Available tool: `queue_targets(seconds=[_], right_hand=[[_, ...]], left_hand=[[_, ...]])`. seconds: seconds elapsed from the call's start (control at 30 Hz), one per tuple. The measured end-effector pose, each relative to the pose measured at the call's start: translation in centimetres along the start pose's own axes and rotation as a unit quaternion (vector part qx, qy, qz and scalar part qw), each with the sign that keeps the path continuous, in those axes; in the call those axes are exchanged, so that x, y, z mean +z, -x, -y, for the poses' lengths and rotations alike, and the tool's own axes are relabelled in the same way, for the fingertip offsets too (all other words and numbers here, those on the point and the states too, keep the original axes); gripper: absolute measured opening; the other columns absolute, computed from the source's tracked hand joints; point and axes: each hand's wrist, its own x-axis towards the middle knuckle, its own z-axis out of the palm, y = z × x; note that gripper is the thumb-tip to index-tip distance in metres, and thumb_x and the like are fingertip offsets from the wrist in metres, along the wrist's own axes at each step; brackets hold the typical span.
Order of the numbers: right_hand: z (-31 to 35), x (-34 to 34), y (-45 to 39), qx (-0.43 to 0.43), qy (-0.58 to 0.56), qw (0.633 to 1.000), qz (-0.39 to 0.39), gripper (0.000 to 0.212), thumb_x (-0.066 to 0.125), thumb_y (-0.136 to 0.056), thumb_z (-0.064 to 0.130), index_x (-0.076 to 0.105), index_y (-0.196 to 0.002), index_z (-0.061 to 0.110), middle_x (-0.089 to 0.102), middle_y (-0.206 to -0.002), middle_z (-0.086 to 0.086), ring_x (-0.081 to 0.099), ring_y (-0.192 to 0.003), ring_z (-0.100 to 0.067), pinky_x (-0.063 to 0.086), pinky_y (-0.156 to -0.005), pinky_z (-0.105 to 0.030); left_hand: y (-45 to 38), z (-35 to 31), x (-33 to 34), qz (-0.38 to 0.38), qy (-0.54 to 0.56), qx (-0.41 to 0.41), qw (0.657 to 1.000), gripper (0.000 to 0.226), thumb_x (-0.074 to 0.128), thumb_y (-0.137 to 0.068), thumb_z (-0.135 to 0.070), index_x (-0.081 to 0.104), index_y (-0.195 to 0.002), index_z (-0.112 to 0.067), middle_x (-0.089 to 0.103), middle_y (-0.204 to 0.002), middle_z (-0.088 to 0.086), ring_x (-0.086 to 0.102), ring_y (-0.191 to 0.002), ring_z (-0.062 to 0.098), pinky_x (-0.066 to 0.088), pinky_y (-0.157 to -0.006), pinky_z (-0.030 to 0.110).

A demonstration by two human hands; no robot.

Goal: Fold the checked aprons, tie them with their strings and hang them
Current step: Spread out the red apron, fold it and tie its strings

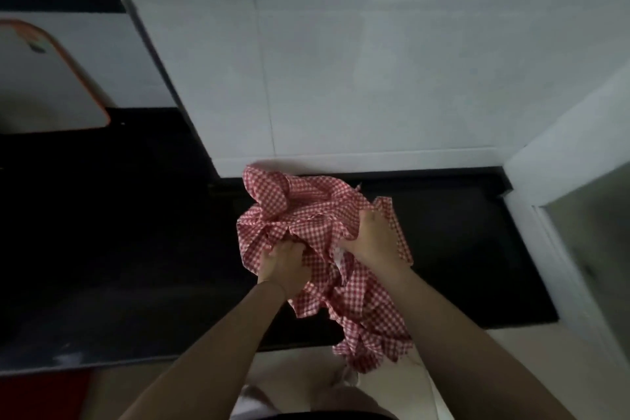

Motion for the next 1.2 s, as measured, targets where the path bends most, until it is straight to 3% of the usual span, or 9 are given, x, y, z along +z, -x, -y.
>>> queue_targets(seconds=[0.17,0.27,0.37,0.47,0.57,0.7,0.87,1.03,1.2], right_hand=[[-4.5,0.3,-0.9,0.078,-0.007,0.991,0.108,0.047,0.052,-0.094,0.048,0.059,-0.125,0.014,0.058,-0.129,-0.011,0.056,-0.115,-0.031,0.043,-0.103,-0.044],[-5.1,-2.2,-0.6,0.050,-0.014,0.996,0.067,0.029,0.044,-0.099,0.036,0.063,-0.102,0.014,0.065,-0.104,-0.007,0.062,-0.091,-0.024,0.052,-0.083,-0.038],[-5.1,-4.7,-0.7,0.036,-0.024,0.999,-0.005,0.025,0.039,-0.102,0.030,0.053,-0.109,0.011,0.062,-0.097,-0.006,0.061,-0.084,-0.022,0.048,-0.068,-0.035],[-4.5,-6.8,-0.9,0.022,-0.062,0.998,-0.024,0.027,0.033,-0.106,0.034,0.050,-0.107,0.012,0.062,-0.098,-0.007,0.059,-0.081,-0.021,0.045,-0.066,-0.034],[-4.2,-8.0,-0.9,-0.025,-0.129,0.991,-0.018,0.027,0.039,-0.105,0.036,0.053,-0.098,0.014,0.062,-0.092,-0.004,0.059,-0.077,-0.018,0.048,-0.067,-0.035],[-4.6,-9.3,-0.5,-0.077,-0.189,0.979,-0.013,0.022,0.055,-0.099,0.036,0.059,-0.096,0.015,0.062,-0.089,0.002,0.060,-0.082,-0.016,0.050,-0.074,-0.035],[-5.6,-12.4,-0.3,-0.117,-0.168,0.978,-0.051,0.014,0.060,-0.096,0.024,0.066,-0.094,0.012,0.063,-0.087,0.002,0.060,-0.080,-0.017,0.049,-0.072,-0.032],[-7.0,-14.7,-0.6,-0.093,-0.006,0.995,0.047,0.032,0.064,-0.091,0.030,0.065,-0.072,0.004,0.063,-0.072,-0.006,0.059,-0.064,-0.021,0.049,-0.059,-0.033],[-7.7,-19.3,-1.0,-0.032,-0.003,0.993,0.113,0.028,0.059,-0.090,0.020,0.065,-0.070,0.003,0.065,-0.070,-0.013,0.057,-0.054,-0.021,0.047,-0.054,-0.026]], left_hand=[[0.9,-3.3,1.6,0.028,-0.069,-0.085,0.994,0.049,0.046,-0.091,-0.040,0.048,-0.136,-0.021,0.051,-0.140,0.000,0.047,-0.128,0.022,0.018,-0.114,0.047],[1.2,-3.3,1.4,0.030,-0.104,-0.150,0.983,0.054,0.039,-0.091,-0.049,0.051,-0.137,-0.024,0.053,-0.141,0.000,0.044,-0.133,0.025,0.016,-0.116,0.045],[1.3,-3.9,0.2,0.035,-0.137,-0.157,0.977,0.055,0.035,-0.094,-0.052,0.052,-0.140,-0.024,0.049,-0.146,0.001,0.042,-0.135,0.026,0.026,-0.112,0.042],[1.8,-6.4,-1.2,-0.173,-0.122,-0.056,0.976,0.027,0.046,-0.093,-0.031,0.065,-0.103,-0.015,0.063,-0.110,0.001,0.055,-0.104,0.022,0.044,-0.090,0.037],[1.0,-8.5,-2.0,-0.320,-0.075,0.000,0.944,0.031,0.065,-0.079,-0.033,0.059,-0.105,-0.016,0.056,-0.107,0.005,0.052,-0.100,0.025,0.046,-0.085,0.042],[-1.4,-9.7,-3.4,-0.210,-0.056,-0.003,0.976,0.044,0.063,-0.084,-0.045,0.058,-0.125,-0.030,0.052,-0.128,-0.001,0.045,-0.124,0.025,0.036,-0.102,0.044],[-2.4,-9.7,-4.5,-0.235,-0.006,-0.024,0.972,0.020,0.056,-0.087,-0.025,0.071,-0.096,-0.016,0.066,-0.106,0.007,0.062,-0.102,0.031,0.049,-0.079,0.037],[-2.1,-10.6,-7.7,-0.147,-0.059,-0.096,0.983,0.034,0.053,-0.091,-0.041,0.069,-0.108,-0.016,0.069,-0.113,0.005,0.066,-0.105,0.027,0.052,-0.083,0.036],[-2.2,-15.8,-15.2,-0.264,0.054,-0.047,0.962,0.025,0.047,-0.096,-0.022,0.065,-0.110,-0.011,0.068,-0.113,0.017,0.063,-0.105,0.036,0.050,-0.085,0.039]])
